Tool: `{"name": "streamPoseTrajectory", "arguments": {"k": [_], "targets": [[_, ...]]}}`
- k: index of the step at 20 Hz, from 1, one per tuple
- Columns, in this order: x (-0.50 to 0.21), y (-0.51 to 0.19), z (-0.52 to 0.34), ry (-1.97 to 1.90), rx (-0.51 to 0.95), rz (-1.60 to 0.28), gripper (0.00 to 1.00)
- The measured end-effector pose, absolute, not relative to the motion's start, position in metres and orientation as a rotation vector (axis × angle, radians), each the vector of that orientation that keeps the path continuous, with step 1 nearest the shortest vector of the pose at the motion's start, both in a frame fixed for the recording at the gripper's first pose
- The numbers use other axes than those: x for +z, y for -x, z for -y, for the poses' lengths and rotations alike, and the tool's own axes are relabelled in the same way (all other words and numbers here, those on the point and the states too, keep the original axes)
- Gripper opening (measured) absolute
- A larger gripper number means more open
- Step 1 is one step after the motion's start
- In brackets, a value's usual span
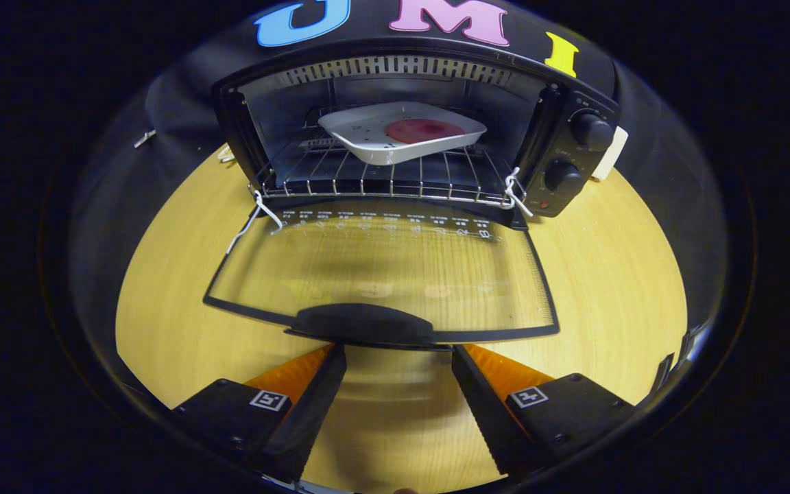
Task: Open the toaster oven, put the food inside, and close the toaster oven door.
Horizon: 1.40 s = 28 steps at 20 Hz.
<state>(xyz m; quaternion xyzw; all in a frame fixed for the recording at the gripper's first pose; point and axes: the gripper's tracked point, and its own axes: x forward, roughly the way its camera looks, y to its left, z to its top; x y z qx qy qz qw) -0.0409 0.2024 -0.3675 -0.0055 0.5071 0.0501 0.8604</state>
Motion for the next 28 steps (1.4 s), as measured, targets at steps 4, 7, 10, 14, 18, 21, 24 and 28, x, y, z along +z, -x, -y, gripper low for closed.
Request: {"name": "streamPoseTrajectory", "arguments": {"k": [4,7,10,14,18,21,24,28], "targets": [[-0.366,0.035,-0.204,0.062,0.148,-1.024,1.00],[-0.348,0.034,-0.206,0.105,0.204,-0.964,1.00],[-0.324,0.033,-0.205,0.136,0.269,-0.886,1.00],[-0.295,0.028,-0.206,0.097,0.286,-0.814,1.00],[-0.271,0.019,-0.205,0.088,0.304,-0.754,1.00],[-0.253,0.007,-0.205,0.062,0.284,-0.708,1.00],[-0.235,-0.007,-0.205,0.043,0.258,-0.675,1.00],[-0.193,-0.022,-0.200,0.031,0.258,-0.575,1.00]]}}
